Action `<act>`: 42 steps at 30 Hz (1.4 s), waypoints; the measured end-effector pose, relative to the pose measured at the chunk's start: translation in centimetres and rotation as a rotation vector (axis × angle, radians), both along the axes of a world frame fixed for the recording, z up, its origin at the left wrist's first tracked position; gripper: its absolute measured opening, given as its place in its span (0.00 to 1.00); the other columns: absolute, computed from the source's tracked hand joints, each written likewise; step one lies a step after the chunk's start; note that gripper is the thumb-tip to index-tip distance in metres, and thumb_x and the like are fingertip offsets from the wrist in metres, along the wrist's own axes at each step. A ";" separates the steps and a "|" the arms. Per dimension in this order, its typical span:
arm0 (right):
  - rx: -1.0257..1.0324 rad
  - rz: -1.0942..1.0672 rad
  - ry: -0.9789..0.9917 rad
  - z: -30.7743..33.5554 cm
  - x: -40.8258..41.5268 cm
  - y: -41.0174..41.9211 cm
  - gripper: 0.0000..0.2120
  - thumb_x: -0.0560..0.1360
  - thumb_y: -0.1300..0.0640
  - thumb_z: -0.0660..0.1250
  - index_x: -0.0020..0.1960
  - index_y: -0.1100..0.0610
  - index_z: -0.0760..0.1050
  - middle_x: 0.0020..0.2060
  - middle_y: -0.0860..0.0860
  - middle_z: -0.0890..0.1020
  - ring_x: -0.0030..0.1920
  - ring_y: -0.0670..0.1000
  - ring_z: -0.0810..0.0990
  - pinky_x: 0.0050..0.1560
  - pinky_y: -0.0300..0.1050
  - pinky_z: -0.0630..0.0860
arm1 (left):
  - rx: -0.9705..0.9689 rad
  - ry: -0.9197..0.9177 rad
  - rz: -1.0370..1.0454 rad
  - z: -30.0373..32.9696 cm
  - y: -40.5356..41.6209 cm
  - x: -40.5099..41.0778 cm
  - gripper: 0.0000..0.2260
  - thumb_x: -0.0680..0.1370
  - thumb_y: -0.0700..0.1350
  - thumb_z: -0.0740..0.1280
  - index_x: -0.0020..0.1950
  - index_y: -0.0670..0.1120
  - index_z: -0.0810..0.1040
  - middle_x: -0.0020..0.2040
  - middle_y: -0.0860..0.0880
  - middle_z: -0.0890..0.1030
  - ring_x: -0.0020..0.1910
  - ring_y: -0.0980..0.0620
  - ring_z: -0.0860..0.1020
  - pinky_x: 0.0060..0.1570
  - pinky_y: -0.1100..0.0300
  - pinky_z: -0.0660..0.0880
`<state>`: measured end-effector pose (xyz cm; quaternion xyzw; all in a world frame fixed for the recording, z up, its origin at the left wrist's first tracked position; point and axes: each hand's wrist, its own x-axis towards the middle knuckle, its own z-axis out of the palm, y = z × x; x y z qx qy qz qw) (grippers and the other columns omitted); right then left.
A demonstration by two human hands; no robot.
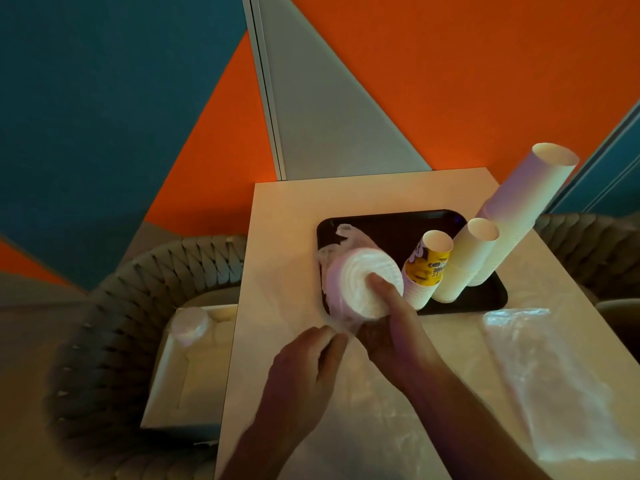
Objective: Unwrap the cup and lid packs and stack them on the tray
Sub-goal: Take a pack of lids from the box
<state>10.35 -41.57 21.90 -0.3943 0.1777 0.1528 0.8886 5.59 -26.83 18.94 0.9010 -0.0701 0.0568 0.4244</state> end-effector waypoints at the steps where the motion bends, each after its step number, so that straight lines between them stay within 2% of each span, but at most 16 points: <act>1: -0.026 -0.001 -0.015 0.1 0.0 -0.1 0.22 0.74 0.53 0.70 0.66 0.59 0.76 0.59 0.62 0.83 0.59 0.61 0.83 0.56 0.53 0.81 | 0.029 -0.011 0.039 0.6 -0.2 -0.2 0.17 0.78 0.65 0.57 0.43 0.54 0.72 0.37 0.57 0.75 0.37 0.56 0.76 0.34 0.57 0.75; 5: -0.125 -0.046 -0.085 0.6 -0.1 -0.4 0.17 0.75 0.56 0.70 0.64 0.54 0.76 0.55 0.58 0.85 0.55 0.58 0.85 0.49 0.50 0.84 | 0.209 -0.142 0.125 3.6 -1.9 -0.8 0.19 0.70 0.68 0.64 0.50 0.58 0.64 0.44 0.61 0.70 0.34 0.61 0.73 0.29 0.72 0.68; 9: -0.136 -0.081 -0.116 1.0 -0.3 -0.1 0.18 0.73 0.56 0.72 0.62 0.52 0.76 0.53 0.58 0.86 0.53 0.58 0.86 0.48 0.49 0.84 | 0.229 -0.144 0.096 3.8 -3.9 -0.2 0.22 0.70 0.60 0.74 0.54 0.53 0.67 0.49 0.56 0.72 0.37 0.58 0.76 0.30 0.66 0.77; 12: -0.127 -0.087 -0.123 1.2 -0.4 0.2 0.18 0.75 0.55 0.72 0.65 0.52 0.76 0.53 0.59 0.85 0.50 0.57 0.86 0.46 0.48 0.83 | 0.103 -0.045 0.138 3.7 -4.4 0.2 0.16 0.75 0.61 0.69 0.56 0.56 0.70 0.50 0.62 0.73 0.43 0.62 0.77 0.39 0.69 0.77; 15: -0.118 -0.085 -0.128 1.3 -0.4 0.6 0.24 0.72 0.52 0.73 0.67 0.54 0.75 0.55 0.61 0.83 0.46 0.57 0.85 0.41 0.48 0.81 | 0.045 -0.050 0.147 3.5 -4.2 0.7 0.09 0.78 0.56 0.68 0.55 0.55 0.77 0.48 0.62 0.79 0.43 0.64 0.78 0.42 0.71 0.76; 18: -0.089 -0.086 -0.115 1.1 -0.3 0.9 0.27 0.71 0.51 0.75 0.68 0.55 0.74 0.58 0.62 0.83 0.55 0.61 0.84 0.45 0.52 0.82 | 0.012 -0.082 0.117 3.3 -4.1 1.0 0.05 0.80 0.48 0.69 0.54 0.53 0.82 0.48 0.60 0.83 0.44 0.63 0.80 0.48 0.69 0.78; 22: -0.059 -0.101 -0.066 1.1 0.5 0.6 0.23 0.75 0.53 0.74 0.68 0.54 0.75 0.58 0.63 0.83 0.51 0.60 0.84 0.41 0.51 0.79 | 0.017 -0.116 0.086 2.9 -3.9 0.9 0.03 0.79 0.47 0.69 0.46 0.51 0.80 0.40 0.58 0.80 0.40 0.56 0.79 0.38 0.65 0.77; 24: 0.005 -0.125 -0.028 1.2 1.2 0.2 0.25 0.74 0.54 0.73 0.70 0.56 0.73 0.60 0.63 0.82 0.58 0.60 0.83 0.47 0.53 0.80 | 0.055 -0.105 0.073 2.2 -3.5 0.7 0.07 0.79 0.47 0.68 0.41 0.50 0.77 0.36 0.56 0.76 0.36 0.54 0.77 0.34 0.62 0.74; 27: 0.033 -0.166 -0.005 1.7 2.2 -0.4 0.22 0.75 0.56 0.73 0.67 0.56 0.74 0.60 0.61 0.83 0.60 0.63 0.83 0.44 0.52 0.82 | 0.116 -0.096 0.039 1.2 -2.9 0.4 0.09 0.77 0.50 0.65 0.38 0.50 0.73 0.34 0.57 0.71 0.34 0.55 0.73 0.32 0.68 0.66; 29: 0.018 -0.157 -0.003 2.0 2.5 -0.7 0.19 0.76 0.57 0.72 0.65 0.55 0.75 0.58 0.61 0.84 0.57 0.63 0.84 0.40 0.53 0.83 | 0.120 -0.085 0.013 0.8 -2.4 0.4 0.09 0.78 0.52 0.64 0.39 0.51 0.73 0.35 0.57 0.72 0.35 0.56 0.74 0.33 0.68 0.67; 32: -0.018 -0.129 -0.044 2.2 2.5 -0.7 0.19 0.76 0.57 0.72 0.66 0.57 0.76 0.59 0.63 0.83 0.52 0.60 0.84 0.38 0.50 0.82 | -0.079 -0.061 0.100 1.9 -1.6 0.9 0.13 0.78 0.61 0.61 0.45 0.53 0.76 0.41 0.56 0.77 0.37 0.53 0.77 0.35 0.58 0.74; 35: -0.033 -0.085 -0.116 2.1 2.2 -0.3 0.24 0.72 0.57 0.73 0.67 0.59 0.76 0.60 0.65 0.82 0.53 0.61 0.83 0.45 0.54 0.81 | -0.358 0.134 0.278 4.2 -0.9 2.3 0.22 0.73 0.69 0.62 0.55 0.53 0.74 0.48 0.56 0.78 0.39 0.54 0.79 0.35 0.62 0.76; 36: -0.035 -0.069 -0.130 2.0 2.1 -0.2 0.25 0.72 0.57 0.74 0.68 0.59 0.75 0.60 0.65 0.82 0.54 0.62 0.83 0.48 0.55 0.80 | -0.374 0.201 0.278 4.6 -0.7 2.9 0.22 0.71 0.67 0.62 0.55 0.53 0.74 0.47 0.56 0.78 0.38 0.55 0.78 0.35 0.66 0.75; 38: -0.023 -0.057 -0.130 1.9 2.0 0.1 0.27 0.71 0.58 0.75 0.68 0.60 0.75 0.60 0.66 0.81 0.53 0.61 0.83 0.50 0.56 0.79 | -0.385 0.252 0.190 4.9 -0.5 3.6 0.17 0.74 0.63 0.62 0.47 0.51 0.78 0.38 0.56 0.79 0.33 0.57 0.75 0.33 0.68 0.70; 40: 0.020 -0.064 -0.106 1.9 2.3 0.1 0.28 0.70 0.57 0.76 0.69 0.61 0.75 0.61 0.66 0.81 0.54 0.61 0.82 0.52 0.56 0.79 | -0.344 0.218 0.114 4.9 -0.5 3.3 0.13 0.79 0.56 0.63 0.40 0.51 0.77 0.30 0.55 0.75 0.29 0.59 0.71 0.31 0.68 0.66; 42: 0.059 -0.071 -0.078 2.2 2.7 -0.3 0.30 0.69 0.54 0.76 0.69 0.60 0.75 0.63 0.65 0.80 0.55 0.60 0.82 0.52 0.54 0.80 | -0.266 0.182 0.080 4.3 -0.6 2.5 0.13 0.82 0.48 0.63 0.37 0.52 0.75 0.28 0.56 0.74 0.28 0.60 0.71 0.30 0.68 0.66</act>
